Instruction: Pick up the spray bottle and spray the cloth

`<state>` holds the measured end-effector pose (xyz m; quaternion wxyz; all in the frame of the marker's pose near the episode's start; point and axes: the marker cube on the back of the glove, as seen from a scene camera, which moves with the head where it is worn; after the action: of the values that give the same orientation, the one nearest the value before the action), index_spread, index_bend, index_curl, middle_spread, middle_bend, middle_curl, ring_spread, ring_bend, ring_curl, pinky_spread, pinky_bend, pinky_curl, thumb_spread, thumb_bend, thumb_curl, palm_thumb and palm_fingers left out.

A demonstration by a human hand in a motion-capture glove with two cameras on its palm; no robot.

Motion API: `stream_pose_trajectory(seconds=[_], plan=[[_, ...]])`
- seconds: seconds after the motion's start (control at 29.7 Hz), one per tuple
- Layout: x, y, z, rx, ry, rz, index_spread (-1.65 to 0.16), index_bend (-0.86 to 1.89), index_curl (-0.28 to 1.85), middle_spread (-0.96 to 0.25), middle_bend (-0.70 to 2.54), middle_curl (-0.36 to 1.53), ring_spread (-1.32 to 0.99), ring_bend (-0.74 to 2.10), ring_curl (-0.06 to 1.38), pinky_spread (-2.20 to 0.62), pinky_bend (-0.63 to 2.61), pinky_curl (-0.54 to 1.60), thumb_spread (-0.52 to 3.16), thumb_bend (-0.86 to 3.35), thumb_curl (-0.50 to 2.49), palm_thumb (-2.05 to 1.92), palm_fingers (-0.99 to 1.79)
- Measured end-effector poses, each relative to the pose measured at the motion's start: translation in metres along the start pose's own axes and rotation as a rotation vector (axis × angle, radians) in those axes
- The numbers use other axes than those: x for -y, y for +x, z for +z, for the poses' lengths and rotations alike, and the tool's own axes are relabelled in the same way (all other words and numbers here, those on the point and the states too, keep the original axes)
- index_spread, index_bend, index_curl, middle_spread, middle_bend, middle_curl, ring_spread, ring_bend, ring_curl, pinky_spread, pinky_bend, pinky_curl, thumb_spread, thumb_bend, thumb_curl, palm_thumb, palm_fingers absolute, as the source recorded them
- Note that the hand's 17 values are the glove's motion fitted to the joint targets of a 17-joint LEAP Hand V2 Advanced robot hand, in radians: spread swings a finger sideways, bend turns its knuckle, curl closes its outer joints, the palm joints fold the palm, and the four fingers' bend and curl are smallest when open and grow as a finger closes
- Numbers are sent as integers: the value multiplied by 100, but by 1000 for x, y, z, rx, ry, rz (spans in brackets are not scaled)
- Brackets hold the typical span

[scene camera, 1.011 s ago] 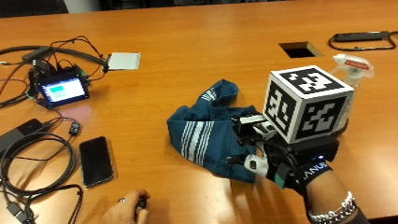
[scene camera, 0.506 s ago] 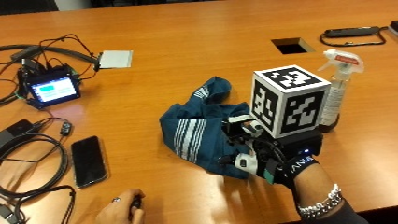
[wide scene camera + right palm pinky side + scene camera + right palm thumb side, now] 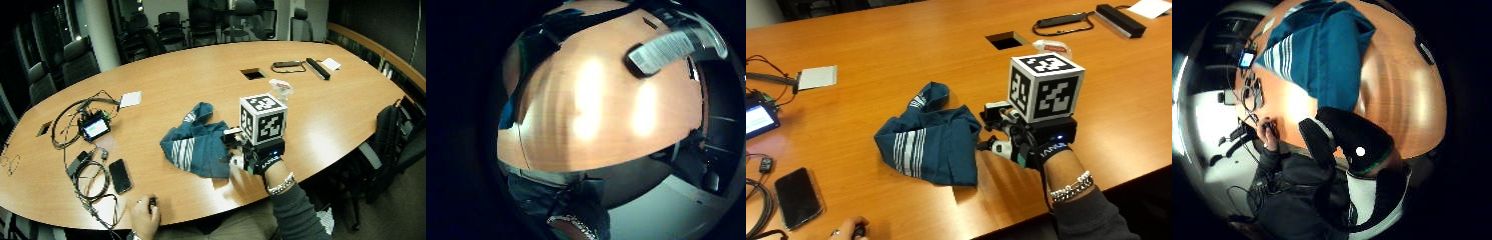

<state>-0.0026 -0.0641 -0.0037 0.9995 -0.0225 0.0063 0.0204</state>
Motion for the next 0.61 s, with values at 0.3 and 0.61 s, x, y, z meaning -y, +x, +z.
stream_pose_trajectory(seconds=[0.3, 0.61], plan=[[15, 73, -11, 164, 177, 341, -41, 19, 23, -3, 19, 25, -4, 43, 25, 23, 47, 29, 110, 0, 20, 37, 47], [31, 104, -4, 333, 351, 528, -37, 17, 27, -1, 15, 25, -4, 44, 28, 20, 49, 31, 118, 4, 23, 51, 52]])
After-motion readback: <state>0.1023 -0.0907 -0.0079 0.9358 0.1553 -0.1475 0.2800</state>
